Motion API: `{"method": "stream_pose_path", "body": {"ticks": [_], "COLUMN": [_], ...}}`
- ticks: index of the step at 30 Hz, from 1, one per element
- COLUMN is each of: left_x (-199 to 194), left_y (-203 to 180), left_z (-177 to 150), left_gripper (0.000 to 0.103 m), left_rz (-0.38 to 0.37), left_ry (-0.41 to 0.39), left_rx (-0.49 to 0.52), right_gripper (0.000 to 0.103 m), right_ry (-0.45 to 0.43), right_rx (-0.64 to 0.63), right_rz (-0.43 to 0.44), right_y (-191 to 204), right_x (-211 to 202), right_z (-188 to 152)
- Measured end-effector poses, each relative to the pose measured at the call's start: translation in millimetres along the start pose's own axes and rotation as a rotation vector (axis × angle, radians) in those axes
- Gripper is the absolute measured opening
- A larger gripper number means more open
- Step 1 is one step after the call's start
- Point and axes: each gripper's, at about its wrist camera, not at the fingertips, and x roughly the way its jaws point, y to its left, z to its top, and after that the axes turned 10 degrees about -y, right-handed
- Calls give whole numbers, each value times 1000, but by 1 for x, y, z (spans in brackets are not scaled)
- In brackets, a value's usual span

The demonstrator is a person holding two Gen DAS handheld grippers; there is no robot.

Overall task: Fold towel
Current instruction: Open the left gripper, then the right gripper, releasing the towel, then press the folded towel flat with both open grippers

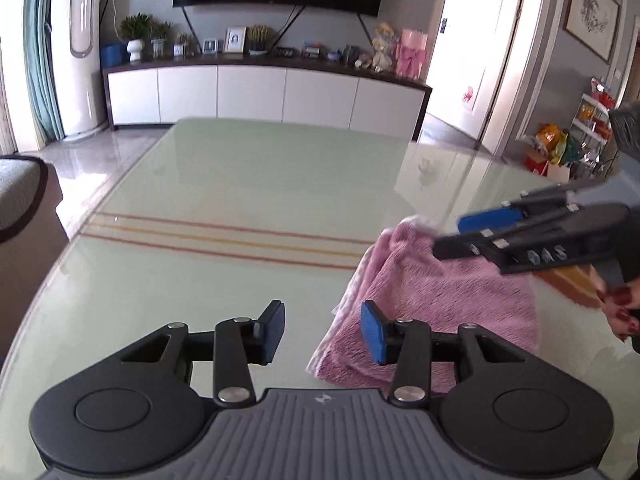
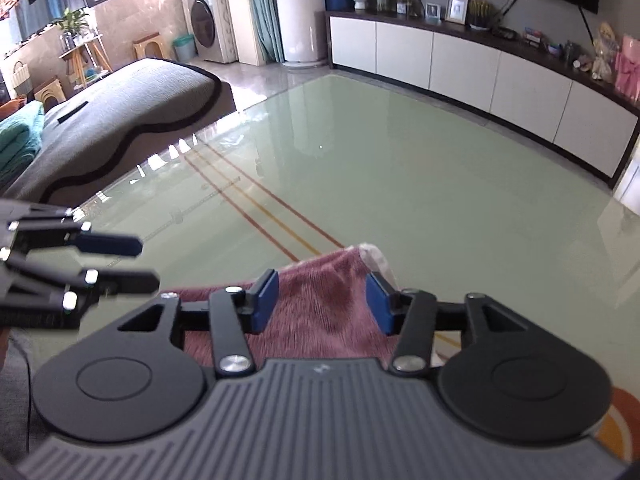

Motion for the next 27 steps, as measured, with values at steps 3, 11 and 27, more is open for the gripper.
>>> {"method": "stream_pose_path", "body": {"ticks": [3,11,27], "left_x": [-12,9,40], "left_y": [-21,-65,-46], "left_z": [1,-19,-32], "left_gripper": [46,46,40], "left_rz": [-76,-119,-66], "left_ry": [-11,28,128], "left_rx": [54,213,224], "right_gripper": [52,57,66], "right_ry": [7,62,78], "right_rx": [-2,66,75], "right_rz": [-19,-35,-95], "right_y": [-6,-20,-5], "right_x": [-24,-15,-8], "right_z": [-14,-47,-52]}}
